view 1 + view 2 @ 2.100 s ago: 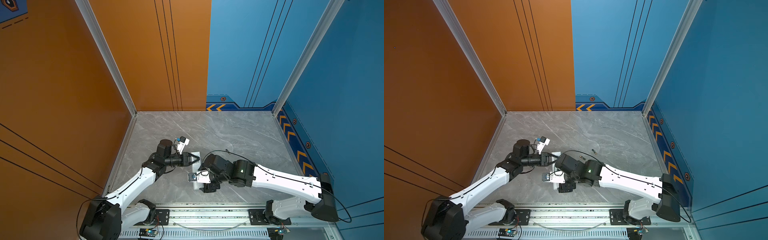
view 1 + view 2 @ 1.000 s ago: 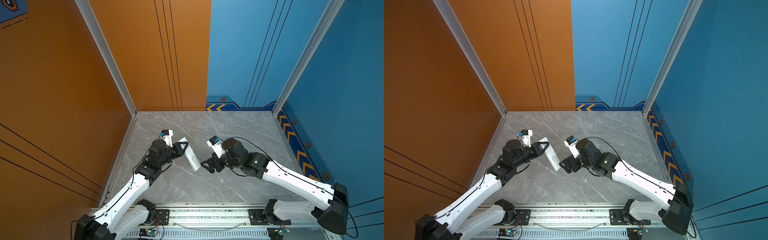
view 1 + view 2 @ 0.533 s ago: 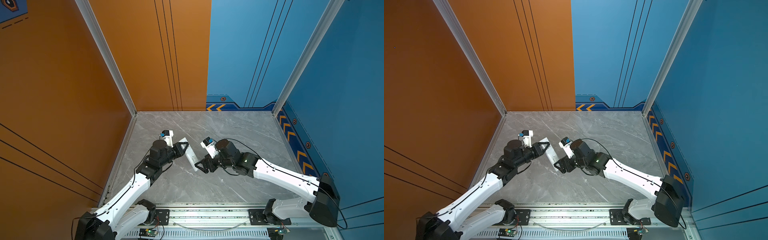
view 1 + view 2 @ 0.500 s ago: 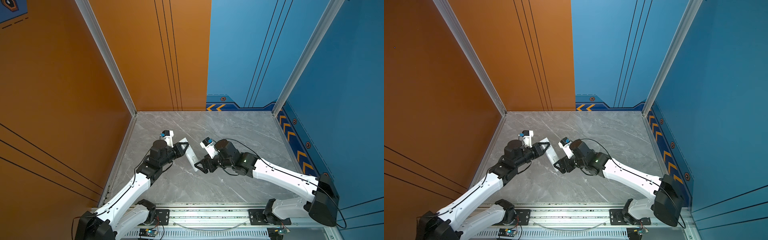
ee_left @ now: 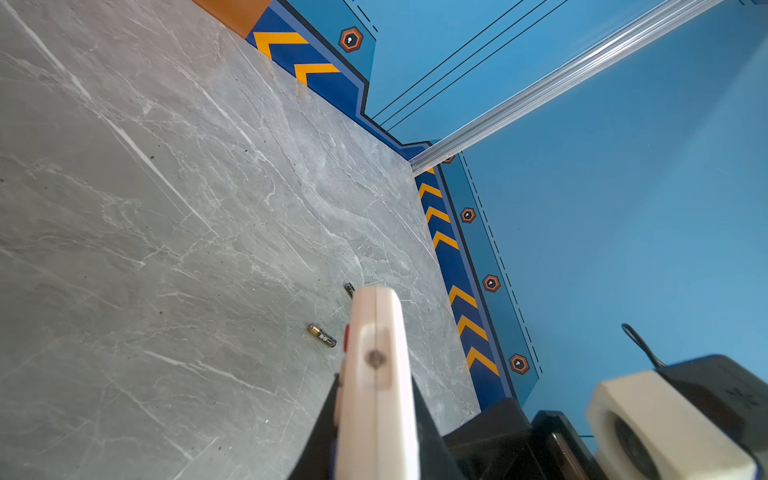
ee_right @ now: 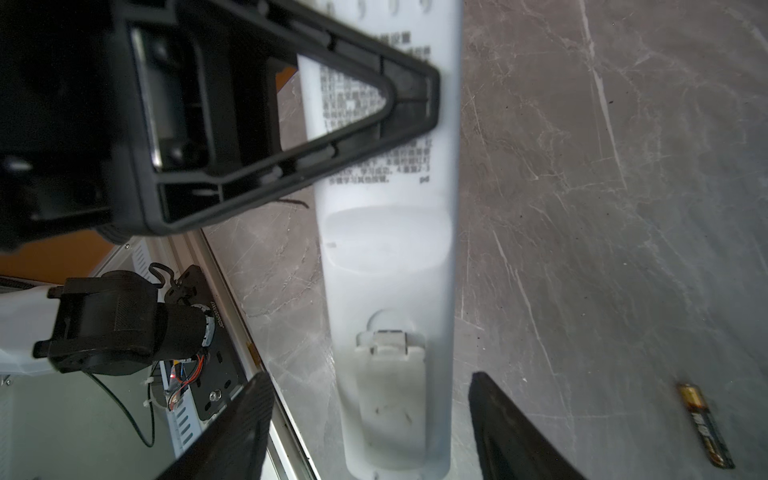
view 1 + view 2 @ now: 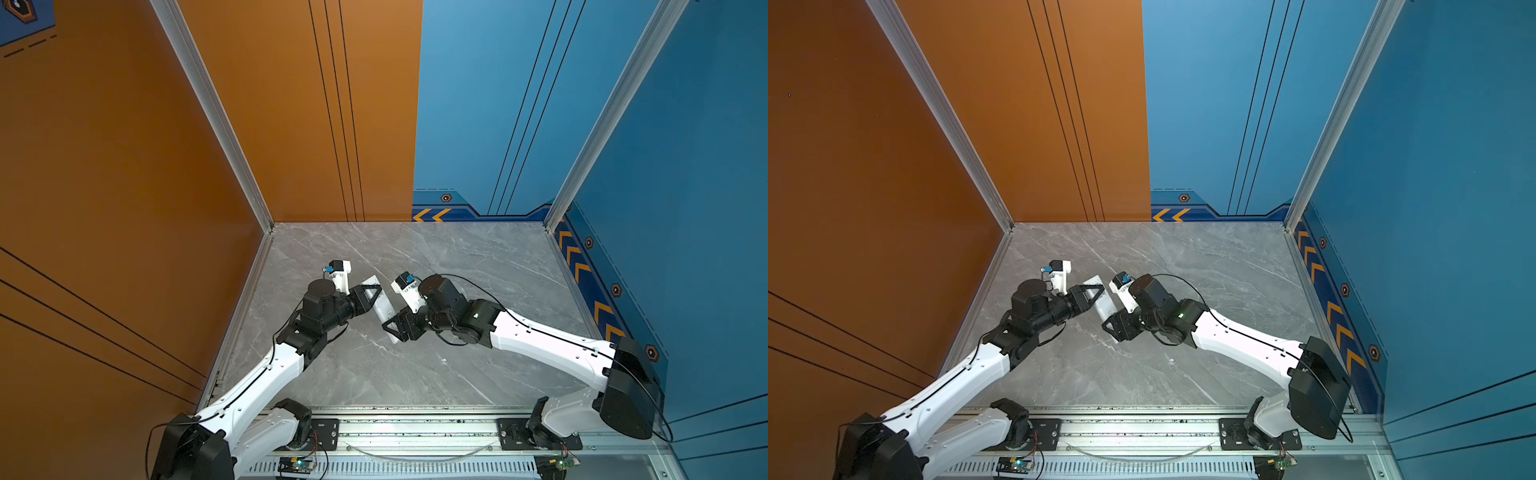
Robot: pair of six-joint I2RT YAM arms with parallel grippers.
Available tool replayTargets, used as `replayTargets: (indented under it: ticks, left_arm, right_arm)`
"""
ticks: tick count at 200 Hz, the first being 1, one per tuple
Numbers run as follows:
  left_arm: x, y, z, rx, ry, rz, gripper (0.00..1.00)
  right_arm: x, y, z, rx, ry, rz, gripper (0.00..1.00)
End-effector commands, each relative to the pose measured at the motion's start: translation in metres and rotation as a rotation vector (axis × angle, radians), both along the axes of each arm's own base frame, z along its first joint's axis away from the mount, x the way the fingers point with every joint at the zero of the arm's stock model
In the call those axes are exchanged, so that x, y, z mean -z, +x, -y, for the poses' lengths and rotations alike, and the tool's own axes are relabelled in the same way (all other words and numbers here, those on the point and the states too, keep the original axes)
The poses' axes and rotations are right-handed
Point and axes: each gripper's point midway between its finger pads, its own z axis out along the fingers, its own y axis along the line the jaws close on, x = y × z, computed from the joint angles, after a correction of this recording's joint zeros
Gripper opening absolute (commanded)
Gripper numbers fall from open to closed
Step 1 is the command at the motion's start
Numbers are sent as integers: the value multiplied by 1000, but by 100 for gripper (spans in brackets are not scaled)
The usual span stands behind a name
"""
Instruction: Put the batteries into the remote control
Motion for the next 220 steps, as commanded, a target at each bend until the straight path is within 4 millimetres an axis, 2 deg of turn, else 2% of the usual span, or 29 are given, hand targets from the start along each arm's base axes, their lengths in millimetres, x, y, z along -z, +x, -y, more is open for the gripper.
replayTargets:
  ticks: [1, 135, 220]
  left_arm:
    - [-5, -1, 5, 31, -32, 16, 0]
    - [-9, -4, 7, 44, -56, 26, 0]
    - [-10, -7, 7, 52, -62, 27, 0]
  right_arm:
    - [-9, 5, -7, 4, 9, 27, 71]
    - [-8, 5, -6, -2, -7, 52, 54]
    - [-2, 5, -3, 8, -58, 71, 50]
